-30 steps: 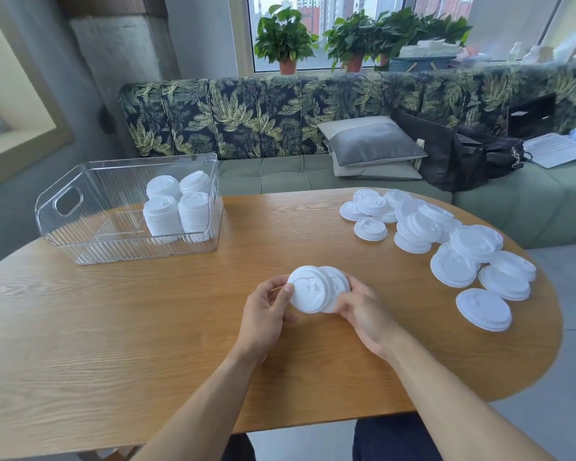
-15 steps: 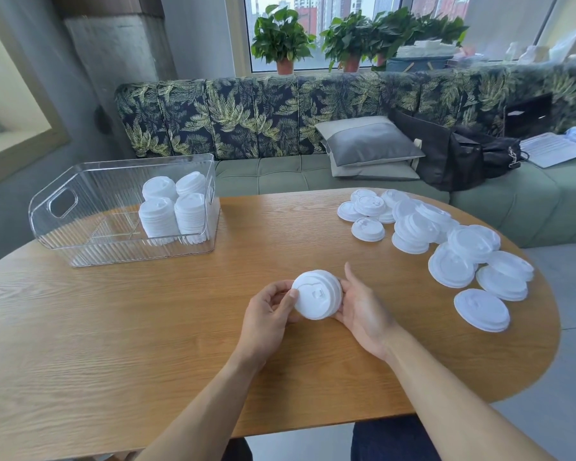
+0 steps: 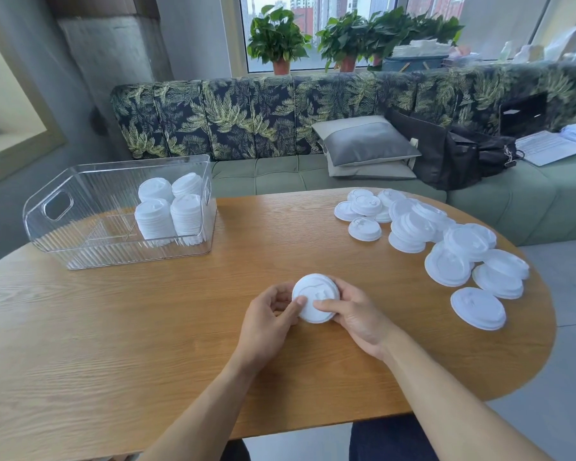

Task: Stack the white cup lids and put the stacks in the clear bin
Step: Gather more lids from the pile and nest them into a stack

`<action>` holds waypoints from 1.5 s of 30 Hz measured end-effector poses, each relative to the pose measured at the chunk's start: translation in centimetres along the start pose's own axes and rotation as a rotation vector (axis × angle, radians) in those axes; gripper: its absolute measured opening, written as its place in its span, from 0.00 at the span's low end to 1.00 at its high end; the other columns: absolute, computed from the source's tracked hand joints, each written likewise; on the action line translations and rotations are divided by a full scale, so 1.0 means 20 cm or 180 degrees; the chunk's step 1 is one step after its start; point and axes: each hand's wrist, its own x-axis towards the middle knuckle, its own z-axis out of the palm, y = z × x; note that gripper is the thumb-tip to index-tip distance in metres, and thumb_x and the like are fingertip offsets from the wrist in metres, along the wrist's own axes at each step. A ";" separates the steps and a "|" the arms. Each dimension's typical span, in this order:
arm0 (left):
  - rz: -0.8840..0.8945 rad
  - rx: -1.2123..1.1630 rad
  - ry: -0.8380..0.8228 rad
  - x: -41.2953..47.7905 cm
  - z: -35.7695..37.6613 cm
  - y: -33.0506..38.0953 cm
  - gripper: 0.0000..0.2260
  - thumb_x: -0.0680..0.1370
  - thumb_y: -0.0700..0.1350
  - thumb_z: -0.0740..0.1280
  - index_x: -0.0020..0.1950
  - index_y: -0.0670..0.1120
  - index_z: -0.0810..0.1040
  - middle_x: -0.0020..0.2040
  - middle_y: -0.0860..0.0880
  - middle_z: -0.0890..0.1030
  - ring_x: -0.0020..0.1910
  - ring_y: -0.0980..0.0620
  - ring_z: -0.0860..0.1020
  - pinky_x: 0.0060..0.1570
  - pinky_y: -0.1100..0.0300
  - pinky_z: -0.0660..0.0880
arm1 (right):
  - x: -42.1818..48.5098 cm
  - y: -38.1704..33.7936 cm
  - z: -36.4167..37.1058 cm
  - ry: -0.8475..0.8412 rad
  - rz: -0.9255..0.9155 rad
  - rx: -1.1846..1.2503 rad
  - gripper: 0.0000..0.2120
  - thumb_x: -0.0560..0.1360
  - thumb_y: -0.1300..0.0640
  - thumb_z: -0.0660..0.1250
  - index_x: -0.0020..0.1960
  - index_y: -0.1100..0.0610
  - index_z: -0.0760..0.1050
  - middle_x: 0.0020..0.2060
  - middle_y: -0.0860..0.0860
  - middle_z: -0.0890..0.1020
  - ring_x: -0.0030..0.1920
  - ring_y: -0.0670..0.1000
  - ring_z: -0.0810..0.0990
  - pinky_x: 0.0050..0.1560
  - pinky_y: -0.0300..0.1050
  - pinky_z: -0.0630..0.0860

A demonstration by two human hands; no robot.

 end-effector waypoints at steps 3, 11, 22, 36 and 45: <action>-0.0051 -0.0206 0.0099 0.00 -0.01 0.01 0.09 0.80 0.45 0.74 0.60 0.46 0.83 0.51 0.48 0.88 0.50 0.47 0.85 0.45 0.59 0.82 | 0.00 0.00 0.00 0.0183 -0.0042 0.0241 0.24 0.73 0.57 0.76 0.67 0.59 0.79 0.61 0.58 0.85 0.59 0.53 0.84 0.65 0.50 0.78; -0.0178 -0.0370 0.0200 0.00 -0.02 0.01 0.13 0.79 0.48 0.75 0.60 0.45 0.82 0.52 0.46 0.88 0.50 0.41 0.87 0.54 0.48 0.84 | 0.00 0.01 0.00 0.0446 -0.0060 0.0487 0.20 0.76 0.53 0.73 0.65 0.61 0.81 0.59 0.56 0.86 0.61 0.54 0.84 0.62 0.48 0.79; -0.0235 -0.0360 0.0083 -0.01 -0.02 0.04 0.15 0.79 0.48 0.76 0.61 0.44 0.80 0.49 0.46 0.89 0.49 0.47 0.88 0.46 0.60 0.83 | 0.00 0.01 -0.01 0.0349 -0.0140 0.0736 0.21 0.73 0.58 0.75 0.65 0.62 0.80 0.60 0.58 0.86 0.63 0.55 0.84 0.59 0.45 0.82; -0.0276 -0.0520 0.0449 0.08 0.03 0.03 0.11 0.79 0.45 0.74 0.58 0.44 0.79 0.45 0.44 0.88 0.46 0.49 0.88 0.41 0.61 0.82 | 0.13 0.03 -0.02 0.2352 -0.0683 -0.0616 0.04 0.80 0.56 0.70 0.53 0.49 0.81 0.47 0.48 0.87 0.51 0.50 0.86 0.54 0.47 0.82; -0.0261 -0.0540 0.0413 0.37 0.13 0.02 0.10 0.79 0.43 0.74 0.58 0.42 0.80 0.46 0.43 0.88 0.45 0.49 0.87 0.39 0.57 0.83 | 0.35 -0.03 -0.26 0.2494 -0.0827 -0.2350 0.20 0.80 0.55 0.67 0.72 0.51 0.72 0.68 0.44 0.74 0.57 0.50 0.80 0.63 0.51 0.77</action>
